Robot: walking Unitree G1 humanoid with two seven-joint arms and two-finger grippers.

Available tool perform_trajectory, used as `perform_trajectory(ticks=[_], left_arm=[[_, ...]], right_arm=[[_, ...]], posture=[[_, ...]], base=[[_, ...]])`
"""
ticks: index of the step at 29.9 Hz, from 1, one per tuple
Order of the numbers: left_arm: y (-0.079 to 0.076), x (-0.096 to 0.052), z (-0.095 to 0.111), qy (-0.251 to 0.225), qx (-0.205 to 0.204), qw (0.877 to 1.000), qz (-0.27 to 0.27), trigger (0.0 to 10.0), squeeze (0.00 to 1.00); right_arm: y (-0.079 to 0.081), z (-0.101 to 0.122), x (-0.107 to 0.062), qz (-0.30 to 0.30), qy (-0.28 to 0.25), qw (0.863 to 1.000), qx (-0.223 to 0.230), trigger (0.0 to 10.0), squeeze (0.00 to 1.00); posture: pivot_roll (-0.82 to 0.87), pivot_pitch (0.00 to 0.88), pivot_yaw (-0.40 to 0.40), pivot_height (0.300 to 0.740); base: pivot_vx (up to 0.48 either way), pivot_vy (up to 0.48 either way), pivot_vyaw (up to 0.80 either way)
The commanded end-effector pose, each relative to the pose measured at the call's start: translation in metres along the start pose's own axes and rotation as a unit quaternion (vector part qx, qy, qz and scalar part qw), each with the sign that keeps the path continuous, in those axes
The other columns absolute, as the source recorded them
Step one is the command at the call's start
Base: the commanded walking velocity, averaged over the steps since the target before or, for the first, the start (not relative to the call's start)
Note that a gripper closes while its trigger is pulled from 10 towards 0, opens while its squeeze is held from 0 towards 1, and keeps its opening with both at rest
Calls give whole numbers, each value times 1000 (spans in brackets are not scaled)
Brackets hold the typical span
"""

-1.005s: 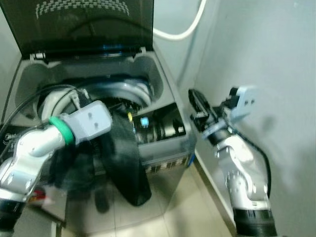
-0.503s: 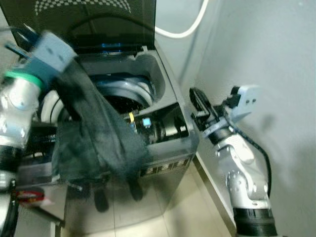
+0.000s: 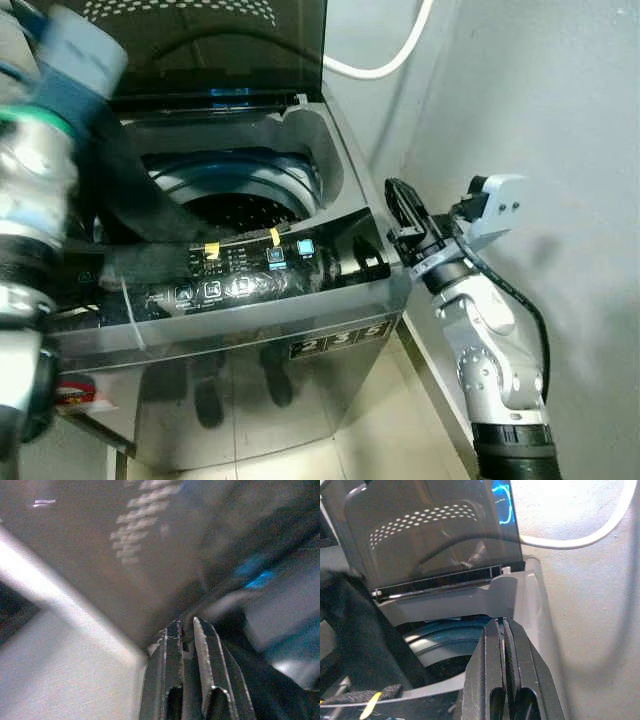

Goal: Clothes washing

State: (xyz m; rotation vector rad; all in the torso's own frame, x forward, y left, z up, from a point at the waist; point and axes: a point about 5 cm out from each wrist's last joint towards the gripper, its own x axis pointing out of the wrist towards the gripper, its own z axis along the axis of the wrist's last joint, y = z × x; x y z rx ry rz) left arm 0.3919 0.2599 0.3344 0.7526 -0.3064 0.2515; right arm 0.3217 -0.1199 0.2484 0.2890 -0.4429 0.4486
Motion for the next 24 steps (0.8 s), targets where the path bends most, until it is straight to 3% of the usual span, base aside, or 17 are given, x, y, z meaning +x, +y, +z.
perform_trajectory(ticks=[1,6,8,10,11,12,13,14,15,16,17,18,19,20,22,23,24], left_arm=[[5,0,11,-36,-11,999,-2,10000,1000],[1,-2,17,-63,-36,997,-8,10000,1000],[-1,-4,24,-91,-53,994,-9,10000,1000],[-8,-13,40,-157,-74,985,-17,10000,1000],[-8,-13,40,-157,-74,985,-17,10000,1000],[-15,-23,49,-190,-85,978,-29,10000,208],[-15,-23,49,-190,-85,978,-29,10000,208],[-27,-39,58,-227,-86,969,-52,10000,0],[-27,-39,58,-227,-86,969,-52,10000,0],[-40,-59,65,-250,-110,959,-71,10000,0],[-40,-59,65,-250,-110,959,-71,10000,0],[-50,-79,71,-261,-135,952,-83,10000,0],[-50,-79,71,-261,-135,952,-83,10000,0],[-61,-100,74,-260,-167,947,-91,10000,0],[-61,-100,74,-260,-167,947,-91,10000,0],[-70,-120,72,-246,-190,945,-100,10000,0],[-70,-120,72,-246,-190,945,-100,10000,0]], right_arm=[[-1,1,-3,-4,-3,1000,0,10000,0],[-1,0,-3,-2,-3,1000,1,10000,0],[0,0,-2,-2,-3,1000,1,10000,0],[0,0,-2,0,-4,1000,2,10000,0],[0,0,-2,0,-4,1000,2,10000,0],[1,0,-3,0,-4,1000,2,10000,0],[1,0,-3,0,-4,1000,2,10000,0],[2,0,-3,2,-4,1000,0,10000,0],[2,0,-3,2,-4,1000,0,10000,0],[4,-1,-3,2,-5,1000,-5,10000,0],[4,-1,-3,2,-5,1000,-5,10000,0],[5,-1,-4,0,-5,1000,-9,10000,0],[5,-1,-4,0,-5,1000,-9,10000,0],[6,-4,-4,-1,-5,1000,-18,10000,0],[6,-4,-4,-1,-5,1000,-18,10000,0],[7,-7,-4,0,-2,1000,-25,10000,0],[7,-7,-4,0,-2,1000,-25,10000,0]], posture=[[76,119,-1,740],[80,118,-1,740],[84,117,-2,740],[88,116,-2,740],[88,116,-2,740],[91,115,0,740],[91,115,0,740],[90,113,0,740],[90,113,0,740],[95,110,0,740],[95,110,0,740],[102,106,-4,740],[102,106,-4,740],[121,99,-9,740],[121,99,-9,740],[135,93,-15,740],[135,93,-15,740]], base=[[0,0,0],[0,0,0],[0,0,0],[0,0,0],[0,0,0],[0,0,0],[0,0,0],[0,0,0],[0,0,0],[0,0,0],[0,0,0],[0,0,0],[0,0,0],[0,0,0],[0,0,0],[0,0,0],[0,0,0]])
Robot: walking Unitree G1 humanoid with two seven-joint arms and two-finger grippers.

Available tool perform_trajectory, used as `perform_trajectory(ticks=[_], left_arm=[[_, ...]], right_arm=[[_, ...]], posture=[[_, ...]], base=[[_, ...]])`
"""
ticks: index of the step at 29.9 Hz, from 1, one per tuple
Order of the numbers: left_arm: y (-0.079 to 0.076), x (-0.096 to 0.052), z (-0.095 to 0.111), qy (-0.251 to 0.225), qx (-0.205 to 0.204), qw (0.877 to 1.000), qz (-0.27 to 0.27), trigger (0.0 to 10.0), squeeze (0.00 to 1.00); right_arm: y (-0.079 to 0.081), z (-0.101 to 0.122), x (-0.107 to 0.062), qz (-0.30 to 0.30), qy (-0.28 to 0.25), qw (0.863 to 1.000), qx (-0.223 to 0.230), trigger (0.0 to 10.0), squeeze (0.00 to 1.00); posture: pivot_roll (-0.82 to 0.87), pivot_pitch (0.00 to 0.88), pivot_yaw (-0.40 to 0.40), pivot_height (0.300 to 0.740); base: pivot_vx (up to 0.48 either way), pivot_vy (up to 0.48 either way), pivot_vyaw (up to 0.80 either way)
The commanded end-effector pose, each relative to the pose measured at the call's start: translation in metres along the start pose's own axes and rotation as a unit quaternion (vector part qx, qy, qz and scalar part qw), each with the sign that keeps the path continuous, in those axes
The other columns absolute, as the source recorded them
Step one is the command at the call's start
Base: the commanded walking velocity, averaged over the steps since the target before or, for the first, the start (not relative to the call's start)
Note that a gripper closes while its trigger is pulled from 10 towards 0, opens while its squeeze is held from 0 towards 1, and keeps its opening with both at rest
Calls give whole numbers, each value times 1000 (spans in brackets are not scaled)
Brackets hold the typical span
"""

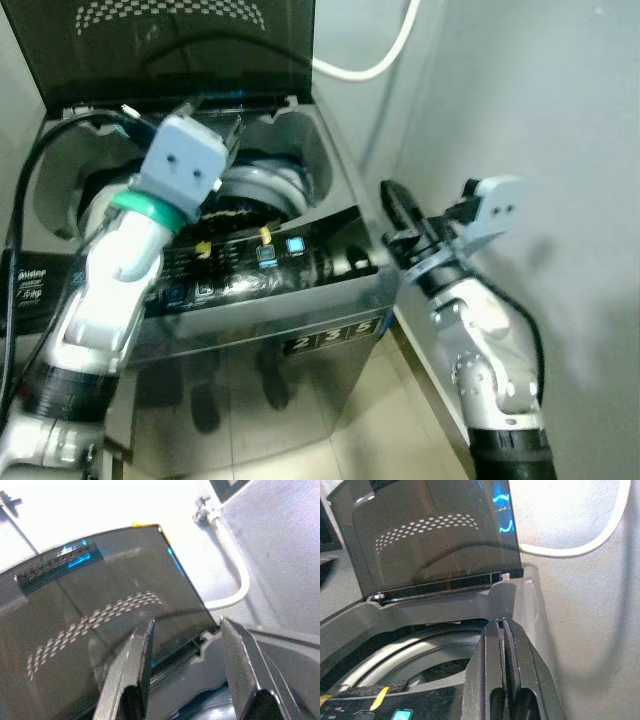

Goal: Clothes washing

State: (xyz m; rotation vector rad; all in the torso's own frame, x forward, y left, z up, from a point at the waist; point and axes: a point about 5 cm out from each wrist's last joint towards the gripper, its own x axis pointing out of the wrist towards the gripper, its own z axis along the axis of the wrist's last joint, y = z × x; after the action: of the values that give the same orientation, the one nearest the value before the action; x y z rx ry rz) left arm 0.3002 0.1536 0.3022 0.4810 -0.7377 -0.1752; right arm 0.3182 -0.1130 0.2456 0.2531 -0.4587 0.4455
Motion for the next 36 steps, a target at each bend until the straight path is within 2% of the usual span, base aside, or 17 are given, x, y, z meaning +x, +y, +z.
perform_trajectory(ticks=[1,2,3,4,6,7,8,9,10,11,13,15,18,22,26,29,36], left_arm=[[-9,-8,5,3,-19,1000,-4,10000,0],[-17,-23,5,17,-30,999,-5,10000,0],[-17,-23,5,17,-30,999,-5,10000,0],[-22,-36,3,32,-36,999,-6,10000,0],[-22,-36,3,32,-36,999,-6,10000,0],[-25,-49,0,45,-32,998,-8,10000,0],[-25,-49,0,45,-32,998,-8,10000,0],[-27,-59,-4,60,-33,998,-8,10000,0],[-27,-59,-4,60,-33,998,-8,10000,0],[-29,-68,-10,77,-36,996,-3,10000,0],[-31,-74,-14,93,-43,995,3,10000,0],[-31,-74,-14,93,-43,995,3,10000,0],[-39,-83,-23,135,-63,989,17,10000,0],[-40,-85,-26,149,-62,987,24,10000,0],[-41,-87,-28,154,-47,987,26,10000,0],[-41,-87,-28,154,-47,987,26,10000,0],[-52,-86,-39,159,-40,986,12,10000,0]], right_arm=[[0,-3,-2,-3,1,1000,-7,10000,0],[1,-6,-2,-2,3,1000,-13,10000,0],[1,-6,-2,-2,3,1000,-13,10000,0],[2,-9,-1,-2,6,1000,-16,10000,0],[2,-9,-1,-2,6,1000,-16,10000,0],[2,-13,-2,-4,10,1000,-17,10000,0],[2,-13,-2,-4,10,1000,-17,10000,0],[1,-18,-3,-6,16,1000,-14,10000,0],[1,-18,-3,-6,16,1000,-14,10000,0],[1,-23,-5,-9,25,1000,-11,10000,0],[0,-28,-7,-12,33,999,-8,10000,0],[0,-28,-7,-12,33,999,-8,10000,0],[-4,-45,-17,-26,59,998,-2,10000,0],[-9,-52,-22,-43,65,997,2,10000,0],[-15,-59,-32,-70,68,995,0,10000,0],[-15,-59,-32,-70,68,995,0,10000,0],[-17,-65,-40,-79,64,994,-27,10000,0]], posture=[[135,93,-15,740],[145,85,-20,740],[145,85,-20,740],[150,79,-26,740],[150,79,-26,740],[158,69,-32,740],[158,69,-32,740],[162,64,-38,740],[162,64,-38,740],[161,56,-42,740],[161,51,-46,740],[161,51,-46,740],[159,21,-52,740],[161,14,-51,740],[164,0,-51,740],[164,0,-51,740],[147,0,-37,740]], base=[[0,0,0],[0,0,0],[0,0,0],[0,0,0],[0,0,0],[0,0,0],[0,0,0],[0,0,0],[0,0,0],[0,0,0],[0,0,0],[0,0,0],[0,0,0],[0,0,0],[0,0,0],[0,0,0],[0,0,0]])
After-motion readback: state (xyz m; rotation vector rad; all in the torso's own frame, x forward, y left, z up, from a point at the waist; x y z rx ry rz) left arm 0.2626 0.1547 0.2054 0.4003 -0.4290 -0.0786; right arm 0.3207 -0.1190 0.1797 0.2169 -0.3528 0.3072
